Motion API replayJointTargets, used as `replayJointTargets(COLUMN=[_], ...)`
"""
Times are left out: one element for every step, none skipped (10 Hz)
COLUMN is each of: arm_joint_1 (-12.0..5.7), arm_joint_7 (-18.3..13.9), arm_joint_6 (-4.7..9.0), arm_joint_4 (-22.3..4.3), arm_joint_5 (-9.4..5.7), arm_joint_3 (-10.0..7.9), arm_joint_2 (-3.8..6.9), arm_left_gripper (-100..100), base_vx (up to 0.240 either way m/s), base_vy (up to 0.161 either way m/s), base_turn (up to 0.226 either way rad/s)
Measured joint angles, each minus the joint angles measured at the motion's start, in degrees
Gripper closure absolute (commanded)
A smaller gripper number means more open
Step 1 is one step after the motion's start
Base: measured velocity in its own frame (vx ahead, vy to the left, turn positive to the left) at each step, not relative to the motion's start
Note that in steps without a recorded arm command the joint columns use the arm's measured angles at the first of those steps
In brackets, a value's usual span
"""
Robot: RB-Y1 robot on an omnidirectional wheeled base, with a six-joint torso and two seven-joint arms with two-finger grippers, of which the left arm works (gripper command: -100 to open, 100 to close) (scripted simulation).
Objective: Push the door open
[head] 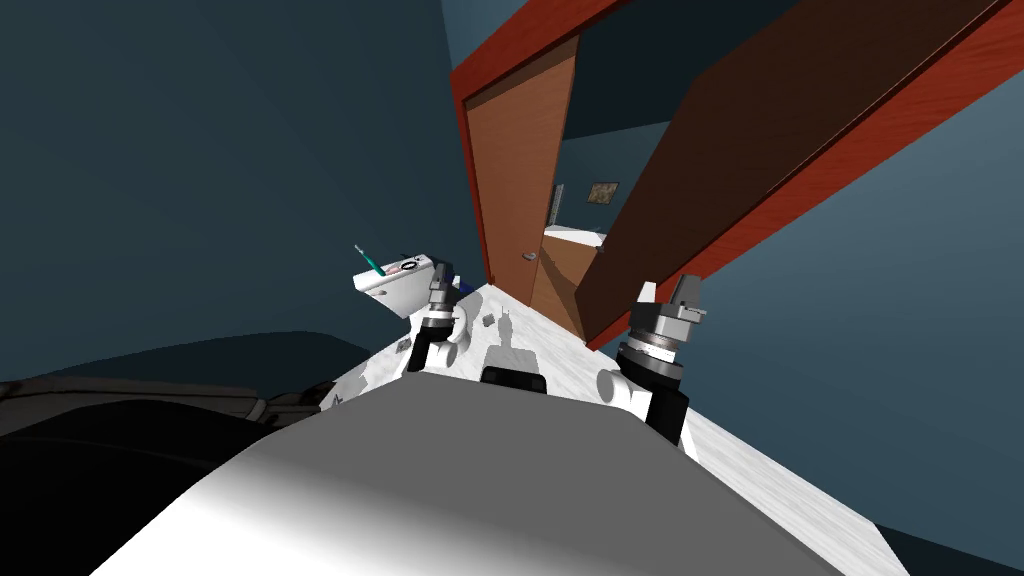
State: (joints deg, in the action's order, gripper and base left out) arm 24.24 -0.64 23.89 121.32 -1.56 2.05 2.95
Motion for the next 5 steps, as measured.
replayJointTargets(arm_joint_1=[-0.23, -0.57, -0.86, -1.39, -1.76], arm_joint_7=[-0.1, -0.3, -0.7, -1.0, -1.1], arm_joint_6=[0.3, 0.58, 1.14, 1.73, 2.1], arm_joint_4=[-0.9, -1.9, -3.4, -5.0, -6.1], arm_joint_5=[0.02, 0.0, -0.17, -0.2, -0.17], arm_joint_3=[0.24, 0.37, 0.41, 0.57, 0.83], arm_joint_2=[0.22, 0.47, 1.1, 1.42, 1.61], arm_left_gripper=[-100, -100, -100, -100, -100], base_vx=[0.096, 0.123, 0.139, 0.119, 0.124], base_vy=[-0.012, -0.001, -0.004, -0.003, -0.013], base_turn=[-0.053, -0.082, -0.07, -0.046, -0.101])
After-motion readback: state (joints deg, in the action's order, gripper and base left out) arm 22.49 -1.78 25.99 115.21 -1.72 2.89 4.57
